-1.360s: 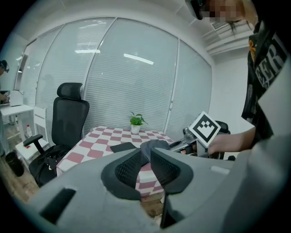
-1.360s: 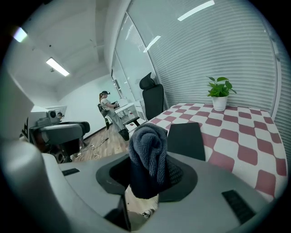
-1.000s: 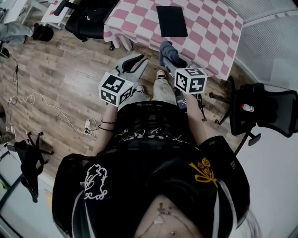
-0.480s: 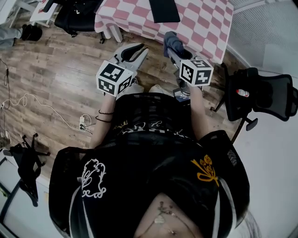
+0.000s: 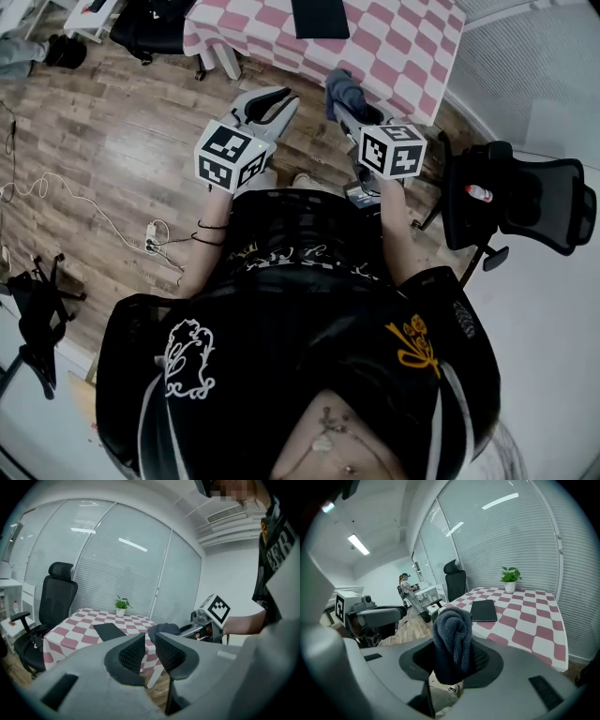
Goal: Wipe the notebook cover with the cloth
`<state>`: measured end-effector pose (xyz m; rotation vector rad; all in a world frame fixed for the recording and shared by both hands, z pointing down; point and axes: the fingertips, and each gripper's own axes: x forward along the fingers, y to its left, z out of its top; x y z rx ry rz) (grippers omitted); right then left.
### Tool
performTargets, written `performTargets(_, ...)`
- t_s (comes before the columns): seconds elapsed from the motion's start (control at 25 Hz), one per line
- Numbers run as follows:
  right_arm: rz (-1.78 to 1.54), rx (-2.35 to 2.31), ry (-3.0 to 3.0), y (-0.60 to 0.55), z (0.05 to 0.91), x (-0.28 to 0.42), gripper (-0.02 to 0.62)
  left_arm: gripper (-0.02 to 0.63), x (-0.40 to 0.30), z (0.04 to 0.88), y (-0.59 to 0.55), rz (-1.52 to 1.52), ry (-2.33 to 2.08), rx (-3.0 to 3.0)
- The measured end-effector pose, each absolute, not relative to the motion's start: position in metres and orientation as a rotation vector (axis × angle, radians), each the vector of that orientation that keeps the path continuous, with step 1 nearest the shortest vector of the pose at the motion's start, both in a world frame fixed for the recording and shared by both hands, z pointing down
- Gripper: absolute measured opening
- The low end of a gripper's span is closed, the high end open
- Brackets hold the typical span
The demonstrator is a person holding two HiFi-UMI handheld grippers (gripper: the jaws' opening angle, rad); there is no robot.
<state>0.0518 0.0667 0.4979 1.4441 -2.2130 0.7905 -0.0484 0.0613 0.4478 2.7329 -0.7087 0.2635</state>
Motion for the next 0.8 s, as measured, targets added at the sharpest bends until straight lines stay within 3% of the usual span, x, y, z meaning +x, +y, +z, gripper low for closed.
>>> performTargets(0.8, 0.785, 1.425, -2.240, 0.096, 0.502, 0.092, 0.130, 0.075, -0.028, 0.452, 0.097, 0.318, -0.772, 2.719)
